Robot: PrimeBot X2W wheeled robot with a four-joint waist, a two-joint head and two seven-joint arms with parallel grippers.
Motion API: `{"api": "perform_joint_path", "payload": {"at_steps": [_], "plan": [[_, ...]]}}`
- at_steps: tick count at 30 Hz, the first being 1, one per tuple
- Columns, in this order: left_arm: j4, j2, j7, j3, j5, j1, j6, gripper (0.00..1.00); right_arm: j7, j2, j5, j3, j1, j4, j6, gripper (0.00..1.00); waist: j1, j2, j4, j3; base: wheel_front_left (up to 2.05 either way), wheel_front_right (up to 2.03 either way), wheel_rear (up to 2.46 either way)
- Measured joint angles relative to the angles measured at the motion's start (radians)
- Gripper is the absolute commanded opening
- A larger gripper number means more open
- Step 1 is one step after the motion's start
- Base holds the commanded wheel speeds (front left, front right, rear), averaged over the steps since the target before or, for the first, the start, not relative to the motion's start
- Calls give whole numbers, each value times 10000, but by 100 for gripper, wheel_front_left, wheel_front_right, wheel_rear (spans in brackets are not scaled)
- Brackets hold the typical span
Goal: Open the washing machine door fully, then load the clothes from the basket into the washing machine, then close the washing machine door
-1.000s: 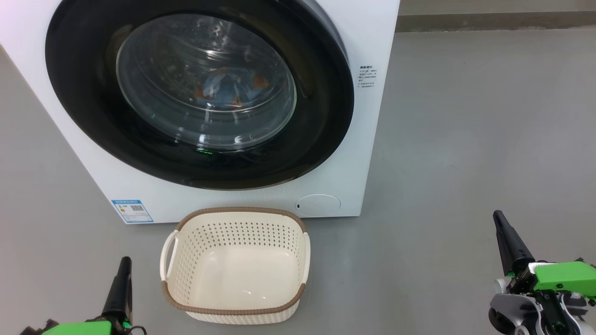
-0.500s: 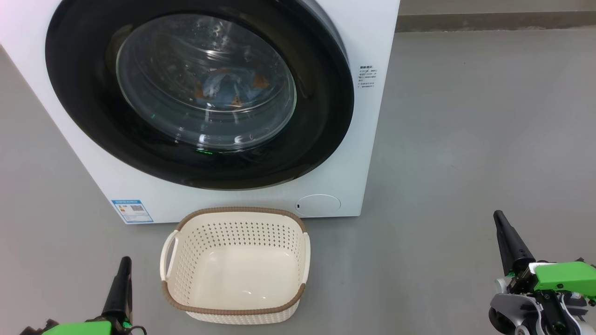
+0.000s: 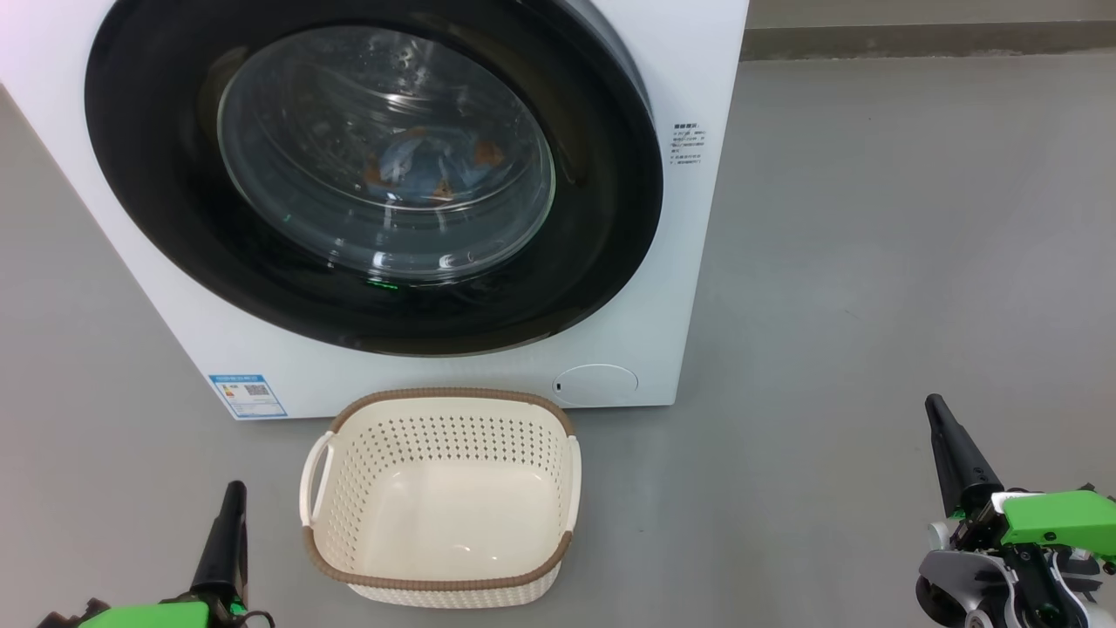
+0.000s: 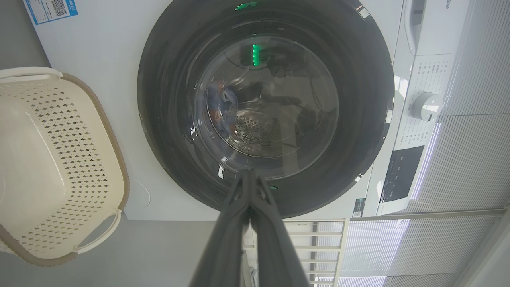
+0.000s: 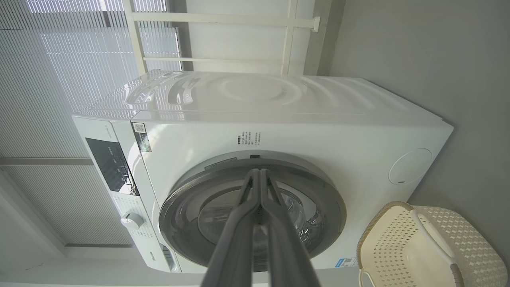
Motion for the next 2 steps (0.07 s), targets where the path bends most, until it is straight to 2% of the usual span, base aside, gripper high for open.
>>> {"api": "perform_joint_path", "payload": {"at_steps": [2], "plan": [[0, 0, 0, 0, 0, 0, 0, 0, 0, 2, 0, -12, 0, 0, 0, 0, 0, 0, 0, 0, 0, 0, 0]]}}
